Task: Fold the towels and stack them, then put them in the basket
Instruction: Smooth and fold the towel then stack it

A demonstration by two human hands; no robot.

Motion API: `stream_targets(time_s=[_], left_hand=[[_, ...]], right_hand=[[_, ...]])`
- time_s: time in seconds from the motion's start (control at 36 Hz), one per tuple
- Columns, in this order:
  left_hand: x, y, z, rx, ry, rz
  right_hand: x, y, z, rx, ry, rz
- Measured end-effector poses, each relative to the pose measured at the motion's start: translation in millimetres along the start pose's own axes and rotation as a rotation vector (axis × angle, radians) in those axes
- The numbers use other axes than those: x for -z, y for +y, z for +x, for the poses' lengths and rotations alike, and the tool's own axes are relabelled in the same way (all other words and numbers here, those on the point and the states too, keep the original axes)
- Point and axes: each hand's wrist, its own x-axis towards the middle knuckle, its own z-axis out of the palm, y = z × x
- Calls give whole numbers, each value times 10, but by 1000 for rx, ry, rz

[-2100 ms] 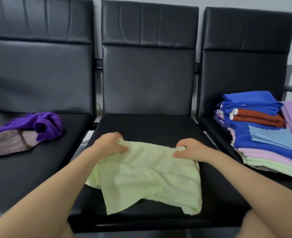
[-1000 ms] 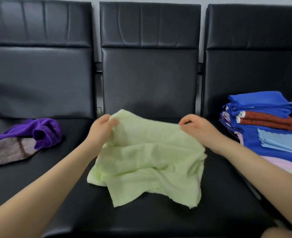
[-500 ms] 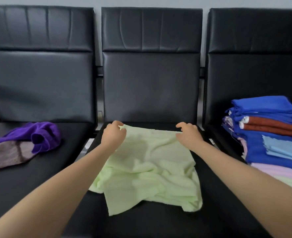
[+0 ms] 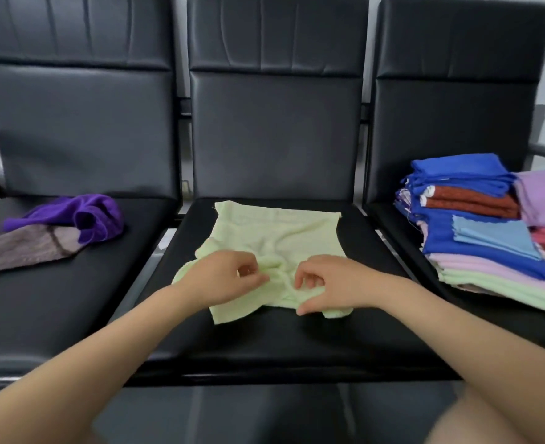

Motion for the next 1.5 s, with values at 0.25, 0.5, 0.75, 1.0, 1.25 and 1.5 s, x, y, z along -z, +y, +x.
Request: stream_targets(time_s=[0.25,0.5,0.75,1.0,1.25,1.5], left_hand=[[-201,-199,-243,-202,39,218],[252,-41,-69,143,319,-569],[282,-50,179,207,399,-649],[279,-214,463,222,467,-746],[213,-489,747,294,576,-751],[114,-634,863,295,613,-505]], right_hand=[[-29,59,-135,-89,186,203],[261,107,-137,-206,455,761],[182,110,32,-222,261,445],[152,103,178,-298,85,337],[402,341,268,-334,259,367],[484,716,325,-386,266,575]])
